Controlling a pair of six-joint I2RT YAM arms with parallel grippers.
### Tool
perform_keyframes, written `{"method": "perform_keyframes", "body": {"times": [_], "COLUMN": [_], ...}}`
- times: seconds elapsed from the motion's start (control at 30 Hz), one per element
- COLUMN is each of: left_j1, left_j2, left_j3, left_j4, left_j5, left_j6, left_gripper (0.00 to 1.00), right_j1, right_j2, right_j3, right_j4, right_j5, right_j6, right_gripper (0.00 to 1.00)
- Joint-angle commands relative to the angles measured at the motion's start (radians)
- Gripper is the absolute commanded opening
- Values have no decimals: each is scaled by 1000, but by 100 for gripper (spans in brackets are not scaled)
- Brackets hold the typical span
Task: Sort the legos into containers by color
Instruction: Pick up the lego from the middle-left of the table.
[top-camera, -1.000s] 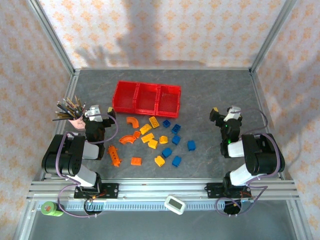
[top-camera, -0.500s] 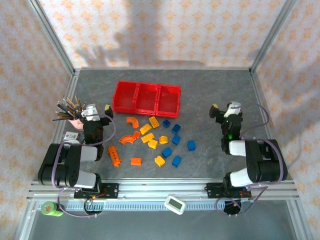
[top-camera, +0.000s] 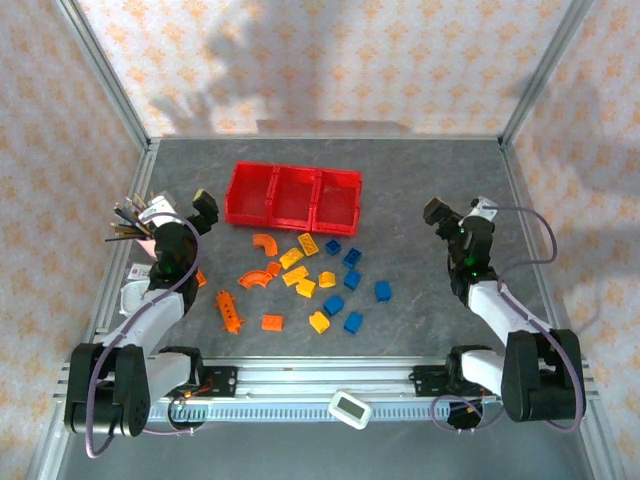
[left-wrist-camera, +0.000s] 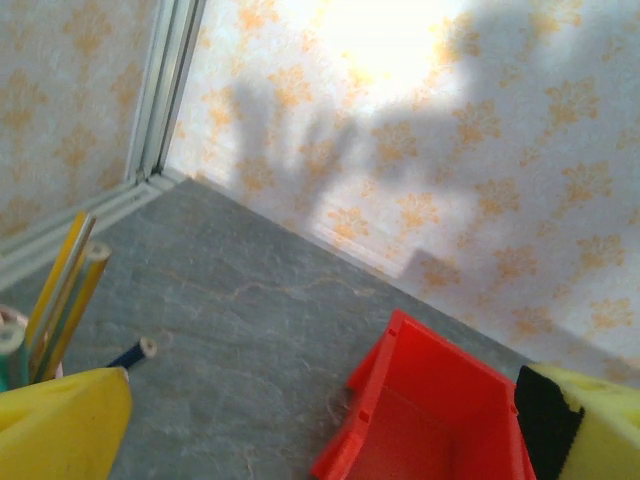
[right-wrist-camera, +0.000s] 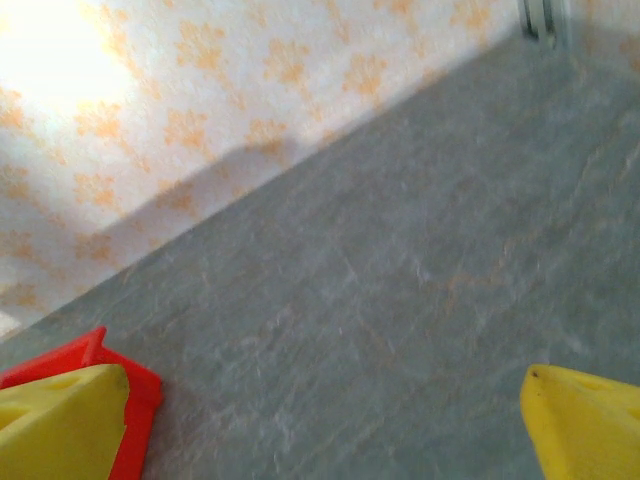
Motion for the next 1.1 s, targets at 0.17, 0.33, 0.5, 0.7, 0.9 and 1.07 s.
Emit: {"method": "perform_keyframes", "body": {"times": [0.17,0.33,0.5,0.7,0.9,1.07], "left_j1": [11,-2,-46,-150,-166,-166], "left_j2": [-94,-180,-165,-101,32,92], "left_j3": [12,59,173,226,238,213], "left_j4": [-301,-557,-880,-1076,-1126,-1099], "left_j5": [156,143,60,-59,-120,-169], "left_j6": [-153,-205,-202,-261,-288,-321], "left_gripper": [99,99,99,99,99,99], "right_j1": [12,74,133,258,393,465], "right_j2": [-94,-91,-80,-59,-26,7], "right_j3": [14,66,73,83,107,118], "right_j4": [-216,-337,-382,-413,-418,-398], "right_j5": [-114,-132,-183,-172,-143,-130], "right_j6": [84,62,70,70,87,108], "right_gripper": [100,100,100,100,100,100]}}
